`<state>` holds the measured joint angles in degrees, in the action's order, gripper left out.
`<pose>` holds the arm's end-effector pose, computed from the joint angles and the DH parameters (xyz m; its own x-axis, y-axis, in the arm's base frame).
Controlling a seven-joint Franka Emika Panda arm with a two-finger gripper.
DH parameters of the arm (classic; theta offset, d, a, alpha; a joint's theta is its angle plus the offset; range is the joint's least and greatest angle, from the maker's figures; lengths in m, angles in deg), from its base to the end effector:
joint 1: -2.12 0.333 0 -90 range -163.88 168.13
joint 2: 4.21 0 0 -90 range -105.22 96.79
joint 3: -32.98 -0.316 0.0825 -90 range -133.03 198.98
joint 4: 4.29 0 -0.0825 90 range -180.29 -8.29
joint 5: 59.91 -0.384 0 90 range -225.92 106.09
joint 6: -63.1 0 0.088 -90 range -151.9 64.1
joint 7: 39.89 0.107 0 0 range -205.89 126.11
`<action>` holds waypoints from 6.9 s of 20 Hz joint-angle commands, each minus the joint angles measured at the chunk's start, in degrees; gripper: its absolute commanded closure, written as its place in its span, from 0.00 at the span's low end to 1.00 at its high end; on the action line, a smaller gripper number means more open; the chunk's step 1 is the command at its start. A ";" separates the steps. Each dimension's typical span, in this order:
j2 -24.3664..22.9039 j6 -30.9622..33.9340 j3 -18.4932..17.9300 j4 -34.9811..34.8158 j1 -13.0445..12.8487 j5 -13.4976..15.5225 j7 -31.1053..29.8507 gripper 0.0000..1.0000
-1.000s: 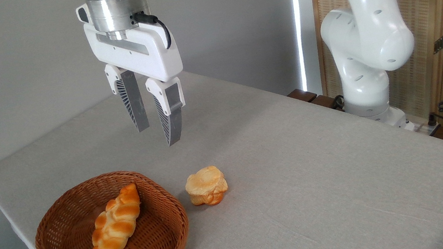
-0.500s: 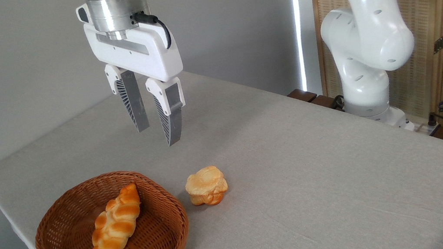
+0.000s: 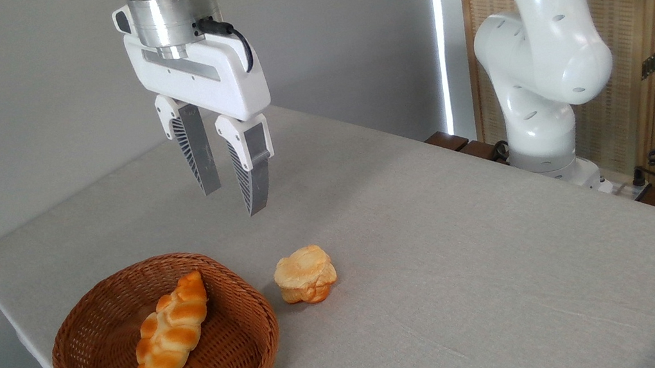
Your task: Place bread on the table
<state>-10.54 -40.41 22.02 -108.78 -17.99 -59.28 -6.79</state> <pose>0.5308 -0.0817 0.5839 0.7375 -0.6688 0.0938 -0.6700 -0.7420 -0.0231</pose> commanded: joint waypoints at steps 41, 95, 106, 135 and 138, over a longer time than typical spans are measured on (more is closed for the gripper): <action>2.45 -0.98 -0.03 1.22 -0.37 1.56 -1.71 0.00; 20.65 -27.36 4.01 1.22 -0.46 1.57 -28.18 0.58; 12.83 -26.92 3.40 1.49 -0.02 1.57 -27.82 0.55; -1.85 -0.82 4.01 -11.96 -6.26 2.10 -4.88 0.00; -1.76 -0.99 4.01 -11.96 -6.26 2.10 -4.88 0.00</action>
<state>-11.13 -41.05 26.59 -119.90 -23.76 -57.57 -12.96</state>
